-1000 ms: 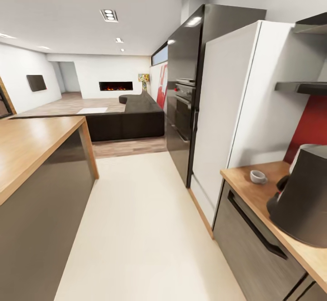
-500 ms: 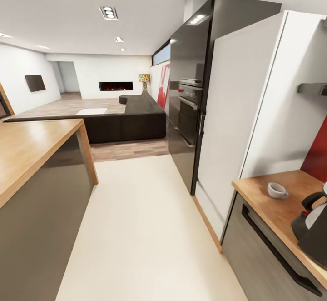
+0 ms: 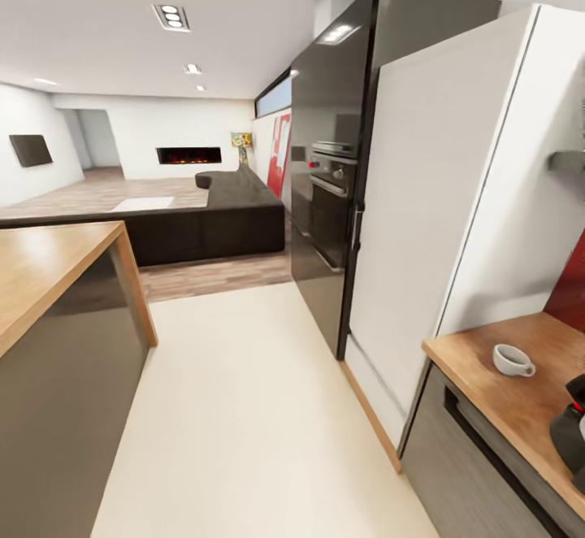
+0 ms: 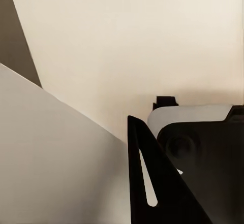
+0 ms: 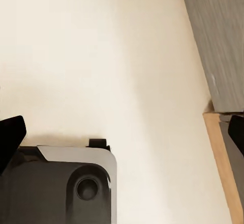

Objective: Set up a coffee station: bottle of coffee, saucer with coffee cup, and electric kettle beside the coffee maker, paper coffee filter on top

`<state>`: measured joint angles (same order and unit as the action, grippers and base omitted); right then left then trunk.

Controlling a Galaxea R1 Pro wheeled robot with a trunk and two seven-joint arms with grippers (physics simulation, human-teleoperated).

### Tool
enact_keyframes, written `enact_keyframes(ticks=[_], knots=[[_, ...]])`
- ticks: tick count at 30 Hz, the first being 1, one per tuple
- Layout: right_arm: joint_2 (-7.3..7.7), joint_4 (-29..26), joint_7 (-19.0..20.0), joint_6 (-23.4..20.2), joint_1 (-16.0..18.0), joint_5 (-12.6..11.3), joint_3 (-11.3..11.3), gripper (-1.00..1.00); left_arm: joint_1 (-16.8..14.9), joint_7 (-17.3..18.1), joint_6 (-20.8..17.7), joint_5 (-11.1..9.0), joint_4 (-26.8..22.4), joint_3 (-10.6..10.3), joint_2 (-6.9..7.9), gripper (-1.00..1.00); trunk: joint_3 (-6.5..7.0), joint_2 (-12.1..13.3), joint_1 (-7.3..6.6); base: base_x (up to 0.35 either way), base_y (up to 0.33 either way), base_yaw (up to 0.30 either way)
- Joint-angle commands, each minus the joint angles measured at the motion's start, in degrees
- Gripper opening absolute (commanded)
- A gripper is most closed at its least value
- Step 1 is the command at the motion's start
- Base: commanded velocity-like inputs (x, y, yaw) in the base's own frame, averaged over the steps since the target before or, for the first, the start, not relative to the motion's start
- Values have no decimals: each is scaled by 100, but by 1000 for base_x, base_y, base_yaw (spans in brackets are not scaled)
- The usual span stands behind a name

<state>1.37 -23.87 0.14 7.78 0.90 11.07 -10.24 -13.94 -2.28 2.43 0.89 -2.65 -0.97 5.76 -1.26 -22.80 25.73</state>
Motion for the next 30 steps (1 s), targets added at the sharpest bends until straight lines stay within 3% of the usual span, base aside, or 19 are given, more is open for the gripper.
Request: enact_keyframes(ticks=[1, 10, 30], knots=[[-5, 5, 2, 22, 7, 57, -34, 100, -4, -27, 48, 18, 6, -13, -1, -100, -11, -12, 6, 190, 240, -254], [-5, 6, 4, 22, 7, 53, -29, 100, -4, -33, 132, 17, 10, -16, -4, -100, 9, -12, 6, 115, 240, -255], [-5, 14, 12, 22, 7, 60, -13, 100, -4, -36, 135, 16, 12, -15, -4, -100, 53, -12, 6, 2, 6, -256]])
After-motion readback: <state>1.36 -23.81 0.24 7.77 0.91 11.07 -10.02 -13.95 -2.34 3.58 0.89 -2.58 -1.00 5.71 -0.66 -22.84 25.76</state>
